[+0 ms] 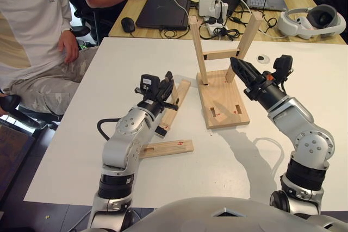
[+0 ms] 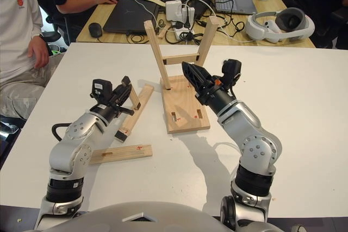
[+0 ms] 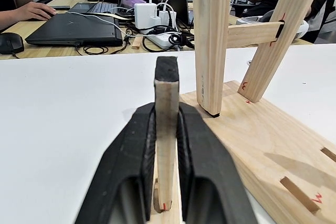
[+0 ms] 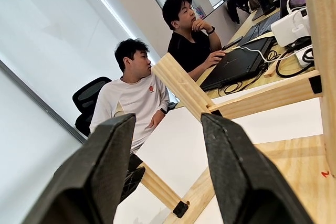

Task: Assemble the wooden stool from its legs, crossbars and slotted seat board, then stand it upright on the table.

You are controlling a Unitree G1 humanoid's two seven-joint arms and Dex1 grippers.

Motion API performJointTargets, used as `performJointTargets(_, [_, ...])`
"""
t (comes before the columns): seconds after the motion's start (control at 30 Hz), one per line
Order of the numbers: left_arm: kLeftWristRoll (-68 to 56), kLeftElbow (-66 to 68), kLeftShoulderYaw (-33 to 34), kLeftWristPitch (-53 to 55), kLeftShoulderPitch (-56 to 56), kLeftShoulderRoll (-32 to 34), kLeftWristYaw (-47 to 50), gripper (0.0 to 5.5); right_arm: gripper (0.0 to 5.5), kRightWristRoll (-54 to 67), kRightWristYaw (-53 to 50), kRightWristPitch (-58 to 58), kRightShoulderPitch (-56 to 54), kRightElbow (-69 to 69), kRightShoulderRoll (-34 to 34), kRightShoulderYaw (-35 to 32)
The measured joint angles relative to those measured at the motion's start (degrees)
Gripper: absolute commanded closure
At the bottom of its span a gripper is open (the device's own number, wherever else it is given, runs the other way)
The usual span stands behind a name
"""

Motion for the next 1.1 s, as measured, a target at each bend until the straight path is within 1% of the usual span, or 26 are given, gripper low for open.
performJointTargets(0.8, [3.4, 1.0, -1.0, -1.2, 0.5, -0.6, -0.9, 5.10, 3.18, 1.0, -0.6, -1.4, -0.2, 0.4, -1.7, 1.1])
performJointTargets(0.97, [3.5, -0.8, -3.4, 1.4, 0.3, -0.3, -1.4, 5.10, 3.18, 1.1, -0.6, -1.5, -0.4, 0.5, -2.0, 1.1])
performJointTargets(1.1, [3.6, -1.5, -3.8, 1.9, 0.4, -0.1, -1.7, 5.10, 3.18, 1.1, -0.6, -1.6, -0.5, 0.6, -2.1, 1.1])
